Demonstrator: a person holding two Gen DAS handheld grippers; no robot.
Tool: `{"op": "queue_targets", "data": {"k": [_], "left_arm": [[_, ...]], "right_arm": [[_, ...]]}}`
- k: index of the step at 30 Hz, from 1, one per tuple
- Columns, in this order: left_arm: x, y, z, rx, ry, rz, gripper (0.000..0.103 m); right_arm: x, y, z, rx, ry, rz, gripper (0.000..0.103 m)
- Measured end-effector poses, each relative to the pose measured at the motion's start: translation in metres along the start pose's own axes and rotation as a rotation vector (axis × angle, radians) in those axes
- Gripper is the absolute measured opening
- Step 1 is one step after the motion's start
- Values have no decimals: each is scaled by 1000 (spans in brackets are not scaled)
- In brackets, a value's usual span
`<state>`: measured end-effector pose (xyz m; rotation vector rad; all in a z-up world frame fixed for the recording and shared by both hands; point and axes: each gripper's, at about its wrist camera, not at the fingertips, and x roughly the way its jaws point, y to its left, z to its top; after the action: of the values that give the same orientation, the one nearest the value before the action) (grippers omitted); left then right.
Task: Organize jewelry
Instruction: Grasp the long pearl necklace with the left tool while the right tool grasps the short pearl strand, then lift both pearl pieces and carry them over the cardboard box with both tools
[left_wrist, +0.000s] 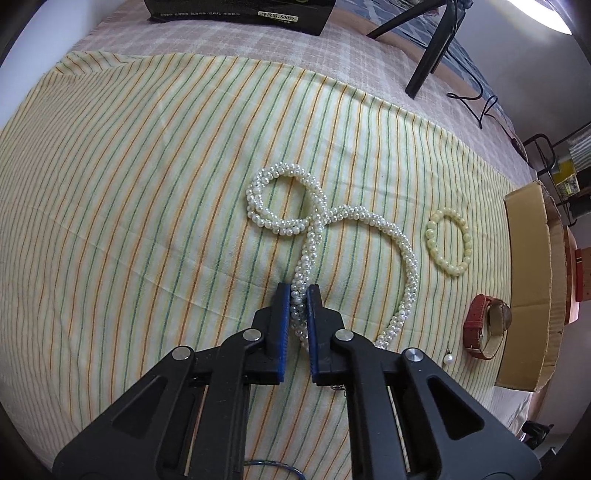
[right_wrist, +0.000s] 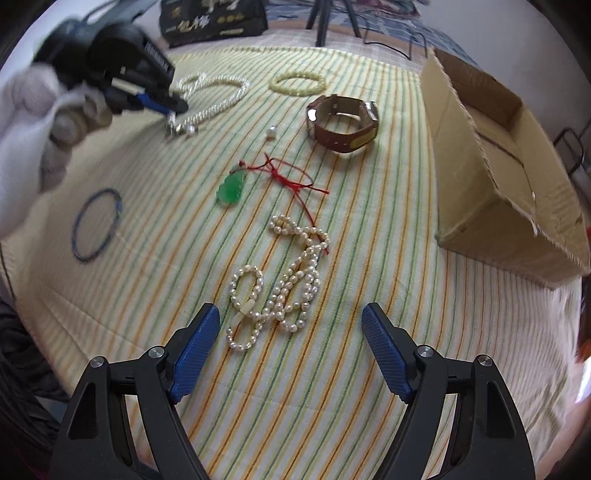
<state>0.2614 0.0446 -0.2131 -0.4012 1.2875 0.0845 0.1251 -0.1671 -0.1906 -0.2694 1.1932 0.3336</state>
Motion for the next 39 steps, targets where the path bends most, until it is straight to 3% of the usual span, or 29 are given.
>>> {"op": "queue_targets", "data": {"k": [2, 4, 6, 9, 11, 19, 39], "left_arm": [[0, -1, 0, 0, -2, -4, 6], [-4, 2, -2, -2, -3, -11, 6], [-6, 2, -2, -4, -4, -27, 6], [-15, 7, -6, -5, -13, -53, 6], [-24, 6, -7, 1, -32, -64, 6], [-75, -3, -5, 29, -133, -151, 6], [-180, -35, -8, 166, -376, -255, 6]], "right_arm": [[1, 5, 0, -40, -5, -27, 79], [0, 7, 0, -58, -10, -17, 67], [-1, 8, -1, -61, -15, -1, 51], [-3, 10, 0, -75, -21, 17, 17], [-5, 10, -1, -76, -22, 23, 7], [-21, 5, 3, -46, -72, 61, 6], [-93, -39, 35, 79, -347, 74, 6]]}}
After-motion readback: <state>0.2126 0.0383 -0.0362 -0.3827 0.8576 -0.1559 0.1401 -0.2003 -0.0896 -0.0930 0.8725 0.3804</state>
